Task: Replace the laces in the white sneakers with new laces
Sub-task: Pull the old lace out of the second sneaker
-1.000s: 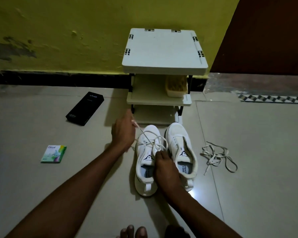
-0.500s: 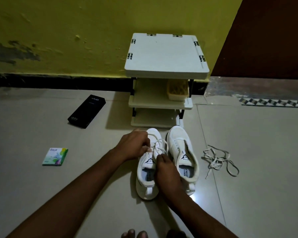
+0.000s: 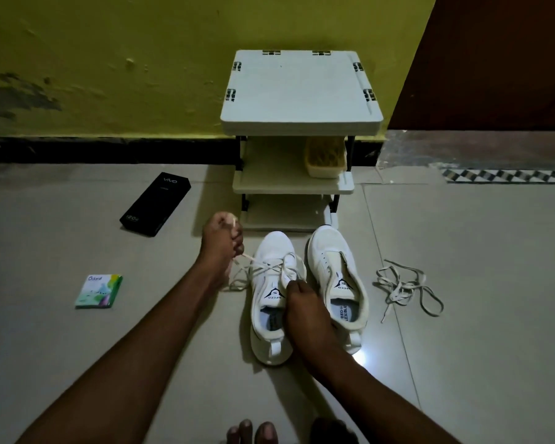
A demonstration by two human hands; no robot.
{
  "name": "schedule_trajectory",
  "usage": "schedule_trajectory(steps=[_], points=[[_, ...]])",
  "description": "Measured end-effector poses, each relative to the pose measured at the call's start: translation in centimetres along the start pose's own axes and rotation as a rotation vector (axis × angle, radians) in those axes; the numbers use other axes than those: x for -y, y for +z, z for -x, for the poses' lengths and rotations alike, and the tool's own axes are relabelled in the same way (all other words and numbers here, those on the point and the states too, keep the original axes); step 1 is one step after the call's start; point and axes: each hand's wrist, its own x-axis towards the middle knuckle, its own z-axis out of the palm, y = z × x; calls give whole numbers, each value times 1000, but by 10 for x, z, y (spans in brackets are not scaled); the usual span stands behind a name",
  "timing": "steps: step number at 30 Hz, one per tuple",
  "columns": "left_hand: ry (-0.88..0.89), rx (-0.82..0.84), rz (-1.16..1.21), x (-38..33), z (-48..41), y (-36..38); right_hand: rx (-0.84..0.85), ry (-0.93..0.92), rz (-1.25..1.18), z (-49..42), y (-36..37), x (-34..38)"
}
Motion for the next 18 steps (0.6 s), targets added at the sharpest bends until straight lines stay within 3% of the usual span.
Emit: schedule_trajectory(steps=[2, 3, 4, 6, 9, 12, 13, 14, 18], points=[[428, 227, -666, 4, -4, -11, -4, 0, 2, -1, 2, 0], [541, 401, -964, 7, -4, -14, 0, 2, 4, -1, 2, 0], [553, 543, -1212, 8, -2, -14, 0, 3, 3, -2, 2, 0], [517, 653, -1507, 10, 4, -7, -5, 5, -7, -2, 3, 1], [651, 564, -1372, 9, 5, -1, -4, 9, -6, -2, 3, 0], [551, 190, -915, -8, -7, -15, 13, 19, 11, -2, 4, -2], [510, 122, -871, -16, -12, -21, 13, 20, 19, -2, 3, -2], [458, 120, -919, -23, -13, -25, 12, 17, 28, -3, 3, -2], [139, 415, -1337, -22, -3, -38, -24, -3, 29, -4, 4, -1]])
